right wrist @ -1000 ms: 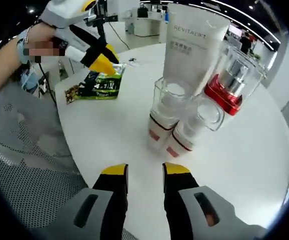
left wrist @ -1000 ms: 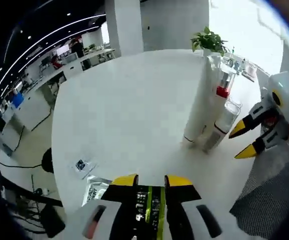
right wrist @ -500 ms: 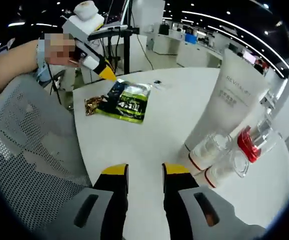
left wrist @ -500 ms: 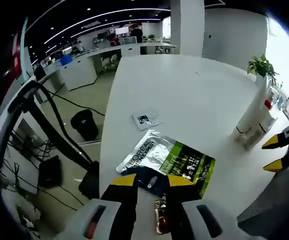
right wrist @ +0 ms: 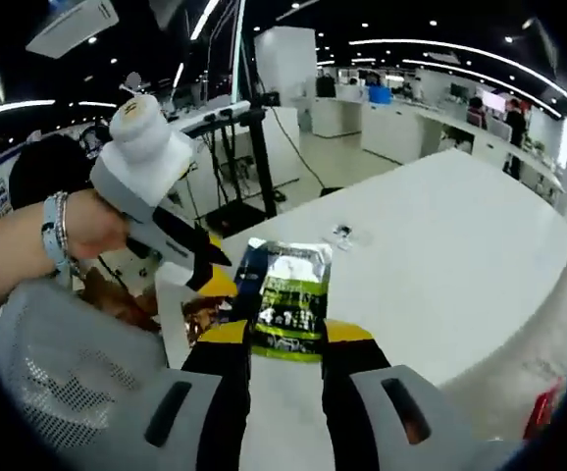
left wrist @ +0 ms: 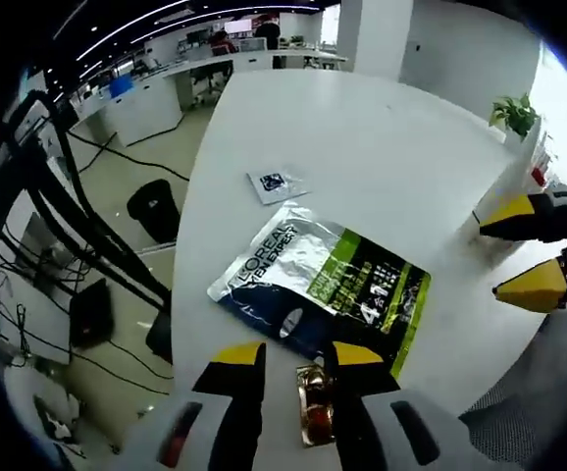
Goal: Arrange the skincare products in the storage area until every visible bottle or jar stands upright without overlapping.
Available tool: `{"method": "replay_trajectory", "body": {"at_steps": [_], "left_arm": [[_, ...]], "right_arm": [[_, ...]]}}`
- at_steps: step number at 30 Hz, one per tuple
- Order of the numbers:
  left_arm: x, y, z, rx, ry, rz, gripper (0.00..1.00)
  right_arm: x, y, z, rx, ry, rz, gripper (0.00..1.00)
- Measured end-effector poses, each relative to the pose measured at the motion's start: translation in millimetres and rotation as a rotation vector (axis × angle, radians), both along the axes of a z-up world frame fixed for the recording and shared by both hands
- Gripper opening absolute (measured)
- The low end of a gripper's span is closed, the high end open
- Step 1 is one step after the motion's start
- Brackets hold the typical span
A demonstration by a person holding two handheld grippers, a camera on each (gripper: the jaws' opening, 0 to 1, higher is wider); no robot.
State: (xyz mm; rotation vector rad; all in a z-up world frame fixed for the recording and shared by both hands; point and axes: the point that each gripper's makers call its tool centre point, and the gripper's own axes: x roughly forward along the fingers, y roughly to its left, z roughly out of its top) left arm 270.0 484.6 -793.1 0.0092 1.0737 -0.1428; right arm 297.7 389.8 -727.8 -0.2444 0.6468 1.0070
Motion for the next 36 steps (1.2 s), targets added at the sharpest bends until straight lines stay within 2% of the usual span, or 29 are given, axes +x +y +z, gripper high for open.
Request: {"method": "replay_trajectory", "body": {"at_steps": [3, 5, 7, 9, 10, 13, 16, 17, 19, 21, 22, 25, 29, 32, 36], "left_arm": [[0.5, -1.8, -2.9, -0.026, 0.014, 0.020, 0.26], [0.3, -1.1, -5.0, -0.041, 0.025, 0.043, 0.26], [-1.2, 1.3, -8.2, -0.046, 0.041, 0.059, 0.26], [-2.2, 3.6, -11.0, -0.041, 0.052, 0.069, 0.25], [-2.9, 3.4, -12.4, -0.046, 0.062, 0.074, 0.25], [-1.2, 2.7, -11.7, -0.048, 0.056, 0.077, 0.24], [0.3, 2.9, -12.4, -0.054, 0.051, 0.084, 0.24], [0.3, 2.9, -12.3, -0.055, 0.049, 0.085, 0.23], [0.2, 2.2, -12.3, -0.058, 0.039, 0.086, 0.23], [1.0, 1.2, -12.3, -0.063, 0.028, 0.090, 0.21], [1.3, 0.2, -12.5, -0.067, 0.024, 0.089, 0.19], [1.9, -1.1, -12.5, -0.066, 0.009, 0.080, 0.15], [-1.1, -4.4, -11.7, -0.074, 0.023, 0.078, 0.11], [-1.4, -5.2, -12.8, -0.061, 0.025, 0.062, 0.09], [-1.3, -4.7, -11.3, -0.058, 0.024, 0.067, 0.08]], "right_arm": [[16.3, 14.8, -11.1, -0.022, -0.059, 0.015, 0.26], [25.7, 15.8, -23.5, -0.068, -0.069, 0.012, 0.25], [33.2, 10.2, -39.8, -0.123, -0.008, -0.037, 0.24], [35.8, 9.2, -54.0, -0.156, 0.038, -0.039, 0.23], [38.1, 8.6, -59.8, -0.174, 0.041, -0.038, 0.23], [42.3, 6.4, -69.6, -0.194, 0.059, -0.053, 0.23], [36.6, 4.7, -79.9, -0.198, 0.134, -0.064, 0.21], [39.4, 7.0, -77.9, -0.182, 0.118, -0.075, 0.20], [37.8, 10.3, -74.1, -0.180, 0.091, -0.040, 0.19], [32.4, 11.2, -72.8, -0.179, 0.102, -0.030, 0.15], [28.0, 14.6, -73.2, -0.162, 0.127, -0.017, 0.11], [25.1, 15.1, -71.8, -0.165, 0.121, -0.011, 0.10], [20.5, 12.6, -70.6, -0.157, 0.152, -0.014, 0.08], [15.7, 12.0, -70.0, -0.160, 0.152, -0.004, 0.07], [13.2, 9.3, -72.3, -0.183, 0.116, 0.030, 0.07]]}}
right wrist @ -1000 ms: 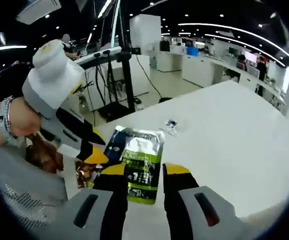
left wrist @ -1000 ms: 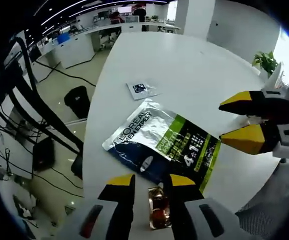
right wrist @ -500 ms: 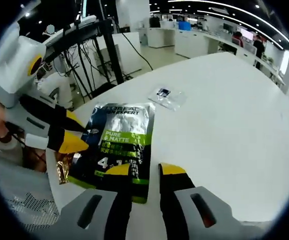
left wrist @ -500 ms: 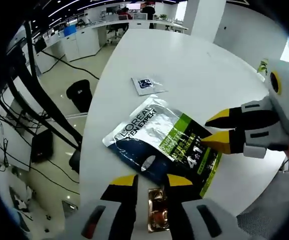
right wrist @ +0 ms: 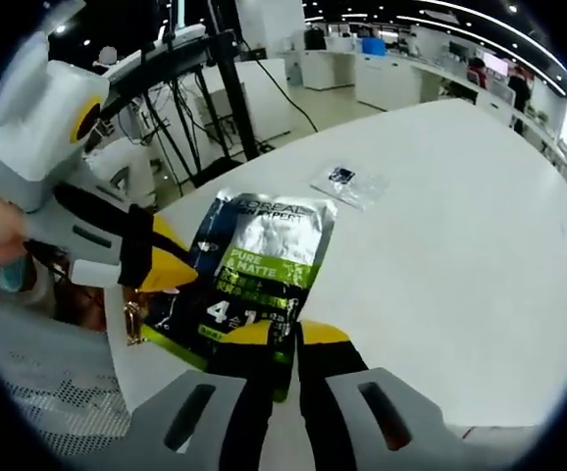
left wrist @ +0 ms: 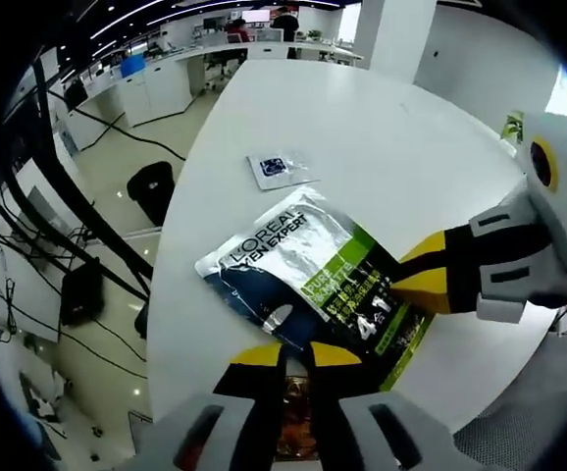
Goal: Arrange the skincare products in the storage area until every visible bottle or jar stands upright without overlapping.
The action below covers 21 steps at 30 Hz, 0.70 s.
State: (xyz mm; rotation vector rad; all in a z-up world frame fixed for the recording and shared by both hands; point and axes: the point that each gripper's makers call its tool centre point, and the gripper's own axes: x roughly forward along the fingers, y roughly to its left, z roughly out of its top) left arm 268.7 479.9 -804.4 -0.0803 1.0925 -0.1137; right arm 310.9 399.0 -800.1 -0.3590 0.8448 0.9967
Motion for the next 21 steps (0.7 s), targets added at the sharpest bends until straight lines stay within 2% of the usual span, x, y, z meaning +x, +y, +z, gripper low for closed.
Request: {"method": "replay_trajectory", "body": {"at_steps": [5, 6, 7, 12, 17, 21], "left_arm": [[-1.0, -2.0, 3.0, -0.017, 0.009, -0.002, 0.06], [-0.8, -1.2, 3.5, -0.012, 0.009, -0.009, 0.05], [-1.9, -2.2, 5.0, -0.021, 0.013, -0.018, 0.04], [-3.1, -2.9, 7.2, 0.002, 0.033, -0.056, 0.02], [-1.2, -0.9, 9.8, 0.035, 0.035, -0.089, 0.01], [5.2, 0.0, 17.8, -0.009, 0.029, -0.027, 0.01]], "right_arm": [[1.3, -2.4, -3.7, -0.018, -0.007, 0.010, 0.03], [7.8, -14.7, -6.0, -0.084, -0.045, -0.013, 0.00], [2.2, -6.9, -7.7, -0.043, -0.026, 0.010, 0.00], [-0.4, -7.8, -12.0, -0.090, -0.094, 0.064, 0.00], [-2.5, -9.2, -11.7, -0.110, -0.094, 0.053, 0.00], [-2.2, -12.2, -7.3, -0.105, -0.093, 0.032, 0.00]]}}
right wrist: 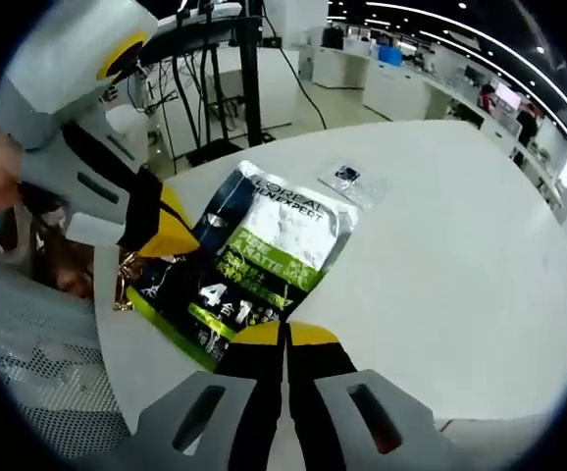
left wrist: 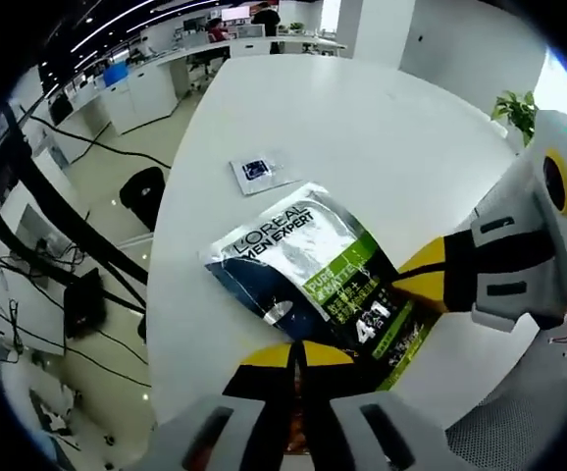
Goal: Arrange the skincare products in the storage area until every visible bottle or jar stands upright without overlapping.
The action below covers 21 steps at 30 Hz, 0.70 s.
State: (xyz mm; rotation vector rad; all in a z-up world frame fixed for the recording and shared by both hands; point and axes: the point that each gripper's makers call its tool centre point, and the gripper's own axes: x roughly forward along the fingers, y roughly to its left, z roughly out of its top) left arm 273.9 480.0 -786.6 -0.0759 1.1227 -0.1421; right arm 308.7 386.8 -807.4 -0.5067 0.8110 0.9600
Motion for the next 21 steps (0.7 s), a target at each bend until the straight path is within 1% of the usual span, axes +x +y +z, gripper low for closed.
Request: {"method": "replay_trajectory", "body": {"at_steps": [2, 4, 7, 10, 12, 14, 17, 21], "left_arm": [[2.1, 1.9, 3.7, -0.005, -0.012, 0.017, 0.01], [4.1, 4.0, 7.7, -0.003, -0.021, 0.036, 0.01], [4.9, 5.2, 13.2, 0.016, -0.022, 0.049, 0.01], [5.5, 3.2, 18.2, 0.040, -0.025, 0.044, 0.01], [7.3, 1.1, 23.2, 0.067, -0.046, 0.028, 0.01], [9.0, -0.9, 29.2, 0.078, -0.068, 0.021, 0.01], [9.2, -6.2, 36.7, 0.074, -0.086, 0.013, 0.00], [11.2, -18.6, 54.2, 0.049, -0.146, -0.005, 0.00]], "right_arm": [[2.2, 1.3, 5.3, 0.019, -0.004, -0.013, 0.00], [3.2, 3.8, 14.6, 0.056, -0.002, -0.040, 0.00], [2.6, 5.4, 26.1, 0.095, -0.010, -0.059, 0.00], [0.1, 2.9, 33.5, 0.131, -0.005, -0.088, 0.00], [-1.7, 0.8, 37.5, 0.162, 0.002, -0.115, 0.00], [-5.1, -3.1, 42.7, 0.192, 0.005, -0.137, 0.00], [-9.3, -8.9, 52.4, 0.223, -0.016, -0.146, 0.00], [-11.0, -20.9, 69.1, 0.280, -0.047, -0.183, 0.00]]}}
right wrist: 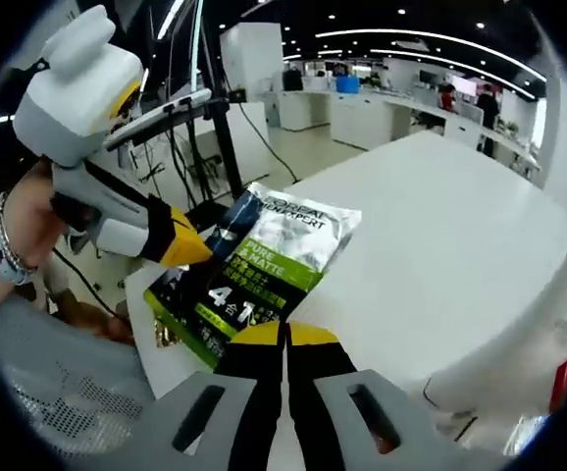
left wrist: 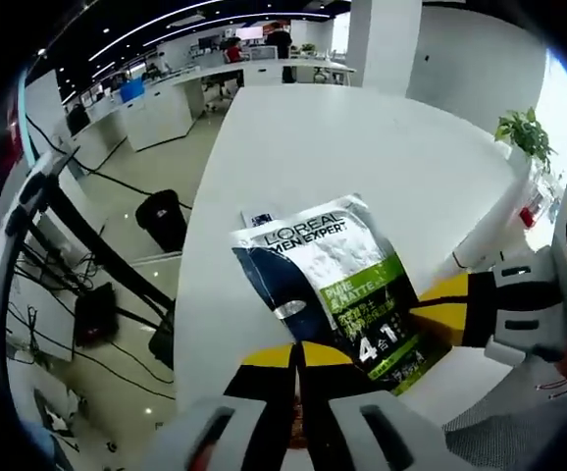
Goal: Arrange the skincare products in the storage area until every visible bottle or jar stands upright without overlapping.
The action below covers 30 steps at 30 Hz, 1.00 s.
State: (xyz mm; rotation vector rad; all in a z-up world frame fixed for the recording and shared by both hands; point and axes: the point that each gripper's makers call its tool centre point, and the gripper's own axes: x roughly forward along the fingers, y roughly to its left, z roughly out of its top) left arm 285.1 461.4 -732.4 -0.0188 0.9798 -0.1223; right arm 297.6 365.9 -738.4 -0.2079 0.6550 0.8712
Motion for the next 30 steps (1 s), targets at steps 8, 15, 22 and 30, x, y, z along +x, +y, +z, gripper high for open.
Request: {"method": "replay_trajectory", "body": {"at_steps": [8, 15, 22, 30], "left_arm": [[-0.5, -27.7, 20.1, 0.013, -0.018, -0.087, 0.00], [-2.1, -51.3, 34.2, 0.017, 0.000, -0.096, 0.00], [1.4, -66.1, 16.1, -0.039, 0.013, -0.053, 0.00], [5.6, -70.2, 3.2, -0.053, -0.032, -0.080, 0.00]], "right_arm": [[-8.5, -25.2, 21.0, 0.088, -0.004, -0.061, 0.00], [-16.4, -45.0, 35.2, 0.090, -0.097, -0.063, 0.00], [-14.4, -57.5, 38.4, -0.003, -0.194, -0.028, 0.00], [-16.0, -57.2, 25.8, -0.085, -0.241, 0.012, 0.00]]}}
